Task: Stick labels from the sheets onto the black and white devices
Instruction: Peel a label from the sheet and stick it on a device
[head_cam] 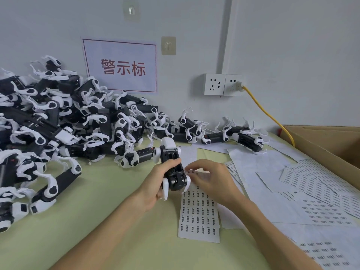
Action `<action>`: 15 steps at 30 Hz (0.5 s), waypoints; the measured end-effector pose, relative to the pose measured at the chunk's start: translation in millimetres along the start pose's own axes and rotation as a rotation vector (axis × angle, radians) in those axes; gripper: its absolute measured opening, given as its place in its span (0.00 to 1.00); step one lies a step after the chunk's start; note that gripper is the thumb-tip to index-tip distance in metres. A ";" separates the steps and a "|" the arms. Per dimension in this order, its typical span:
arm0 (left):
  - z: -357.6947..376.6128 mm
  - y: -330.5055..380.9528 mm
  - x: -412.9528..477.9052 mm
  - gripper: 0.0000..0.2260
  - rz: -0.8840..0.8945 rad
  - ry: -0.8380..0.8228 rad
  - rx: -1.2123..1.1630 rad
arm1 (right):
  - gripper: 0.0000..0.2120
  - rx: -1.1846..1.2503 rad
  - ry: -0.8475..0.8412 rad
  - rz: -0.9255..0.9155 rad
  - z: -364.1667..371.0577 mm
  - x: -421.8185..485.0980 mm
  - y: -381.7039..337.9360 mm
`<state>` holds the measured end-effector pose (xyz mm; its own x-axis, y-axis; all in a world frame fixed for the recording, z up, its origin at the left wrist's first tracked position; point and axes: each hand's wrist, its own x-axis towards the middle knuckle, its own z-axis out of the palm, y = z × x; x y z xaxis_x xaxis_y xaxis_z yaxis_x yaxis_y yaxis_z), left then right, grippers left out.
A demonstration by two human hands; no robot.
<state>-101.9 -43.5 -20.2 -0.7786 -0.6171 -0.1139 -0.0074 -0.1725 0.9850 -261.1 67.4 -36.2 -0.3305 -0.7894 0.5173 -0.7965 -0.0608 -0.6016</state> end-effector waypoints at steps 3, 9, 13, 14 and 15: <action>2.2 -1.0 -0.9 0.20 0.081 -0.031 0.005 | 0.02 0.002 0.005 0.001 -0.5 1.3 -0.2; 3.1 -0.9 -2.7 0.17 0.210 -0.027 -0.055 | 0.03 0.067 0.044 0.061 -3.5 2.7 -0.9; 3.0 -1.7 -2.8 0.13 0.264 -0.001 -0.120 | 0.05 0.047 0.079 0.064 -6.0 2.1 -3.7; 3.8 -2.2 -3.4 0.12 0.274 -0.008 -0.102 | 0.04 0.039 0.080 0.064 -6.4 1.8 -4.1; 4.4 -2.6 -4.7 0.11 0.281 -0.017 -0.074 | 0.04 0.029 0.079 0.062 -6.6 1.2 -4.5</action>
<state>-101.1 -36.8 -21.7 -0.7541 -0.6357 0.1651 0.2558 -0.0527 0.9653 -261.2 70.8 -28.8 -0.4184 -0.7414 0.5247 -0.7590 -0.0319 -0.6503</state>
